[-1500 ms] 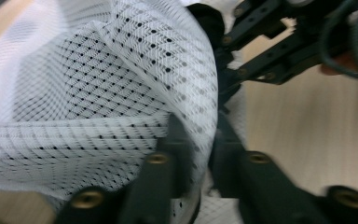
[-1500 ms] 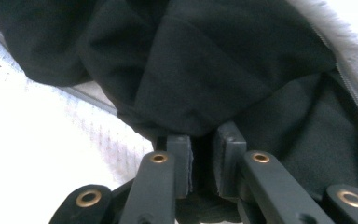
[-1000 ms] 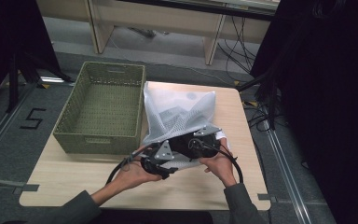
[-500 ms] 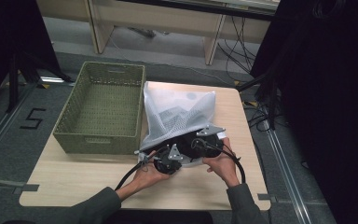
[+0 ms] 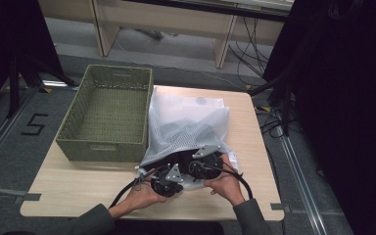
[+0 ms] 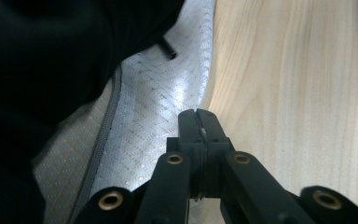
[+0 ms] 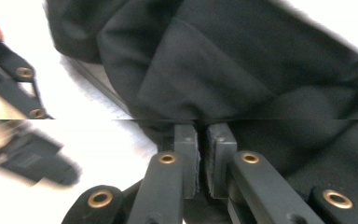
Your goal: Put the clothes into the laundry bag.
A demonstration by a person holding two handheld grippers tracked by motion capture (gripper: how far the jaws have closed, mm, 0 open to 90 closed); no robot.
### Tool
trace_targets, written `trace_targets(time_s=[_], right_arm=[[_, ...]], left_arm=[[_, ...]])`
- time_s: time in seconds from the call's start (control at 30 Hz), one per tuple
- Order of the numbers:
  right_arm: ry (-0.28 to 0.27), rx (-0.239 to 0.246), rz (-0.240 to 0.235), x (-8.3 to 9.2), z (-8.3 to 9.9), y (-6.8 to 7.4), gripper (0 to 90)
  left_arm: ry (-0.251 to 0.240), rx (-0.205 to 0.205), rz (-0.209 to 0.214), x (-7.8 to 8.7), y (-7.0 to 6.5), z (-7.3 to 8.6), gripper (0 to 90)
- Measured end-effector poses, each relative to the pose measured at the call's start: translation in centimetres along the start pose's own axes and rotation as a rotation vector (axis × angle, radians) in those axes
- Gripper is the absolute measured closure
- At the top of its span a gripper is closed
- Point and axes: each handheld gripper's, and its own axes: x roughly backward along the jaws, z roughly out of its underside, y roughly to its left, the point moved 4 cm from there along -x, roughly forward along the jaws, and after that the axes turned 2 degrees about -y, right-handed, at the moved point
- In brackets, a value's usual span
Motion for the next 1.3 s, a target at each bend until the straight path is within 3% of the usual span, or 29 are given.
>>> trace_targets(time_s=[0.03, 0.07, 0.13, 0.2, 0.23, 0.3, 0.33, 0.4, 0.43, 0.6, 0.73, 0.8, 0.83, 0.9, 0.93, 1.0, 1.03, 1.1, 1.2, 1.23, 1.3], right_arm=[[0.006, -0.004, 0.026, -0.8, -0.3, -0.1, 85.6], [0.016, 0.002, 0.037, -1.3, -0.5, -0.3, 85.7], [0.015, 0.004, 0.090, -2.6, -1.3, -1.7, 85.7], [0.003, -0.027, 0.126, -3.5, -1.9, -2.9, 85.8], [-0.013, -0.043, 0.149, -3.9, -2.2, -3.6, 85.8], [-0.018, -0.092, 0.166, -4.4, -2.4, -5.2, 85.4], [-0.026, -0.119, 0.182, -4.4, -2.4, -5.7, 85.3], [-0.029, -0.107, 0.206, -4.1, -2.1, -6.6, 83.8], [-0.037, -0.119, 0.182, -3.8, -1.9, -6.7, 81.7], [-0.071, -0.130, 0.105, -1.0, -1.3, -5.7, 73.8], [-0.066, -0.100, 0.019, 0.5, -1.1, -3.5, 71.3], [-0.099, -0.126, -0.032, 0.7, -1.4, -2.0, 73.9], [-0.117, -0.084, -0.052, 0.7, -1.6, -1.8, 75.9], [-0.101, -0.069, -0.096, 0.0, -1.9, -0.8, 79.2], [-0.091, -0.058, -0.090, -0.7, -2.0, -0.6, 79.9], [-0.061, -0.068, -0.104, -2.3, -2.2, -0.4, 81.0], [-0.058, -0.061, -0.101, -3.2, -2.4, -0.5, 81.6], [-0.048, -0.074, -0.098, -4.8, -2.9, -0.5, 81.7], [-0.032, -0.040, -0.029, -6.7, -3.4, -1.0, 83.0], [-0.023, -0.037, 0.031, -7.4, -3.5, -1.8, 84.5], [-0.041, -0.081, 0.084, -8.1, -3.8, -3.3, 87.4]], left_arm=[[-0.004, -0.010, -0.002, 0.0, 0.0, 0.0, 89.6], [-0.009, 0.011, 0.005, 0.0, -0.2, 0.1, 89.6], [-0.008, 0.008, 0.020, 0.2, -0.2, 0.2, 89.6], [-0.038, 0.057, 0.022, 0.1, -0.5, 0.3, 89.6], [-0.021, 0.040, 0.028, 0.3, -0.4, 0.4, 89.6], [-0.043, 0.071, 0.032, 0.3, -0.5, 0.5, 89.6], [-0.038, 0.065, 0.036, 0.3, -0.5, 0.6, 89.6], [-0.030, 0.057, 0.041, 0.4, -0.4, 0.6, 89.4], [-0.031, 0.053, 0.046, 0.4, -0.4, 0.6, 89.4], [-0.041, 0.049, 0.048, 0.4, -0.4, 0.6, 88.9], [-0.035, 0.058, 0.042, 0.4, -0.5, 0.6, 88.7], [-0.038, 0.056, 0.038, 0.4, -0.5, 0.6, 88.6], [-0.040, 0.055, 0.037, 0.3, -0.5, 0.6, 88.6], [-0.044, 0.061, 0.036, 0.3, -0.6, 0.6, 88.6], [-0.050, 0.061, 0.037, 0.3, -0.6, 0.6, 88.7], [-0.009, 0.010, 0.034, 0.5, -0.4, 0.7, 88.8], [-0.039, 0.050, 0.035, 0.3, -0.6, 0.6, 88.8], [-0.043, 0.066, 0.043, 0.3, -0.5, 0.7, 88.7], [-0.042, 0.056, 0.038, 0.3, -0.6, 0.6, 88.8], [-0.037, 0.052, 0.038, 0.3, -0.6, 0.6, 88.8], [-0.037, 0.047, 0.036, 0.3, -0.7, 0.6, 88.8]])
